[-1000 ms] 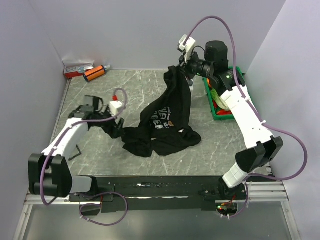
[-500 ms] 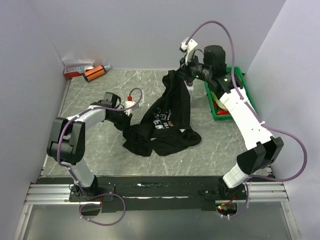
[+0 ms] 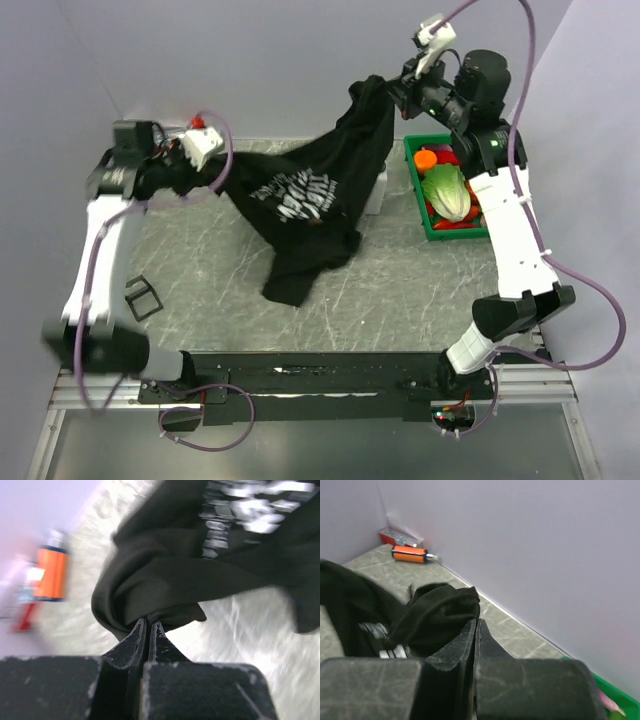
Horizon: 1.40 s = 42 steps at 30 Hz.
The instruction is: Pin the brooch onto the clothing
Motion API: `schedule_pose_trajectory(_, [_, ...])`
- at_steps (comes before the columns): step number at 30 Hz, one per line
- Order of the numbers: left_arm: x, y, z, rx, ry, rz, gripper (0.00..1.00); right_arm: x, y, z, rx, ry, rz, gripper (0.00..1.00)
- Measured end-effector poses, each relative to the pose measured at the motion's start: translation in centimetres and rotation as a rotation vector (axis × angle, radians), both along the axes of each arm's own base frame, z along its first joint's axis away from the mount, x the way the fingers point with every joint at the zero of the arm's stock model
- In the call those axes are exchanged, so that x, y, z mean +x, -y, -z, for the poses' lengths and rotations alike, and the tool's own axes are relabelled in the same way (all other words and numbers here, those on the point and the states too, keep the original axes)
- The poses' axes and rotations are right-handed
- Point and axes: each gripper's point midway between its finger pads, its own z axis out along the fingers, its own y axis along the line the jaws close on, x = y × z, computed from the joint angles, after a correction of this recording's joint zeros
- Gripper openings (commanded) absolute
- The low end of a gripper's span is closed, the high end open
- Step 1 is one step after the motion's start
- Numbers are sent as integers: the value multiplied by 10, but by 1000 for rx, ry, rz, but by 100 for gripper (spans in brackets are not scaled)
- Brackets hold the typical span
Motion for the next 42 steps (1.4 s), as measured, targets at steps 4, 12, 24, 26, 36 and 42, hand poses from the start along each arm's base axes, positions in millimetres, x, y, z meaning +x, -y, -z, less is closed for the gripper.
schedule_pose_trajectory(4, [-80,-4,-25,118,99,81,4,-13,17,10,-7,-23,20,0])
schedule_pose_trajectory(12, [-205,-13,100,215,-315,208,62,-93,23,90,-87,-199,-88,0])
schedule_pose_trajectory(24, [-84,-2,140,66,-390,13,57,-141,27,240,-182,-564,-163,0])
schedule_pose_trajectory(26, [-65,8,162,32,-430,-4,57,-140,27,238,-182,-554,-164,0])
schedule_pose_trajectory(36, [52,72,209,-153,-411,-135,46,-131,23,236,-177,-546,-174,0])
schedule_pose_trajectory(42, [113,88,212,-226,-353,-185,42,-130,24,237,-179,-550,-170,0])
